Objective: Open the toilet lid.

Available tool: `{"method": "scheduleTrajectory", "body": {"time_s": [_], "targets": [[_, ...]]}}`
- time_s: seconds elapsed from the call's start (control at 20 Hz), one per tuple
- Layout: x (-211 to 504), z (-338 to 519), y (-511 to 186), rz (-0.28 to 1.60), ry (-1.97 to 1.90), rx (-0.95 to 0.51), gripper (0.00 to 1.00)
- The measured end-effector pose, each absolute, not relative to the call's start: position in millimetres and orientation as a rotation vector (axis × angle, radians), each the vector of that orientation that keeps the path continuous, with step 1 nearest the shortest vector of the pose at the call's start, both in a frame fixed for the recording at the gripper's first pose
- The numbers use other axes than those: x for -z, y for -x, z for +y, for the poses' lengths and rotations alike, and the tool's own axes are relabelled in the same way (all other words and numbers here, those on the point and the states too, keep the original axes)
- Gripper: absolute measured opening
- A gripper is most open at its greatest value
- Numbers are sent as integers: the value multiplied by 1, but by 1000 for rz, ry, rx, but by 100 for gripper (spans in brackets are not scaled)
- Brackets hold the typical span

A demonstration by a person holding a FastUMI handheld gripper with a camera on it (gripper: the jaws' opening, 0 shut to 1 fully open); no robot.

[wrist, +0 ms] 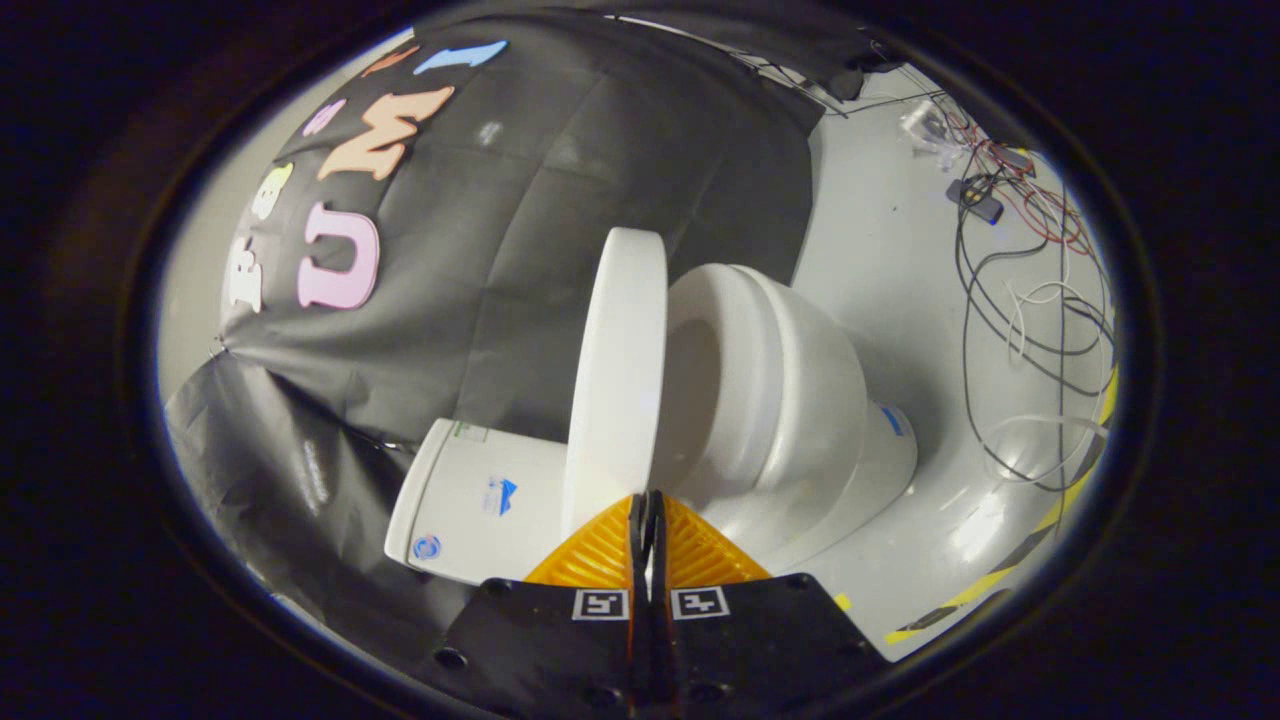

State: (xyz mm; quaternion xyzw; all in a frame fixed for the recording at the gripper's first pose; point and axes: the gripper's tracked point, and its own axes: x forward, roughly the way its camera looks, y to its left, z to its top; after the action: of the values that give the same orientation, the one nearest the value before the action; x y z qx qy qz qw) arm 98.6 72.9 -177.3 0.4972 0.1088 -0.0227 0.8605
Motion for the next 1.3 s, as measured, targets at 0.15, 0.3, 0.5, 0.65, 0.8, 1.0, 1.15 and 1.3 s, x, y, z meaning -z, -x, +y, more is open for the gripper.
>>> {"method": "scheduleTrajectory", "body": {"time_s": [0.15, 0.3, 0.5, 0.65, 0.8, 1.0, 1.15, 1.3], "targets": [[170, 77, -98, 217, -1050, 72, 2], [158, 85, -99, 237, -964, 87, 2], [135, 90, -100, 267, -861, 118, 2], [109, 101, -101, 252, -835, 118, 2], [86, 120, -105, 247, -791, 110, 3], [56, 144, -108, 244, -753, 91, 7], [52, 150, -109, 260, -701, 123, 7], [41, 158, -111, 254, -679, 146, 7]]}}
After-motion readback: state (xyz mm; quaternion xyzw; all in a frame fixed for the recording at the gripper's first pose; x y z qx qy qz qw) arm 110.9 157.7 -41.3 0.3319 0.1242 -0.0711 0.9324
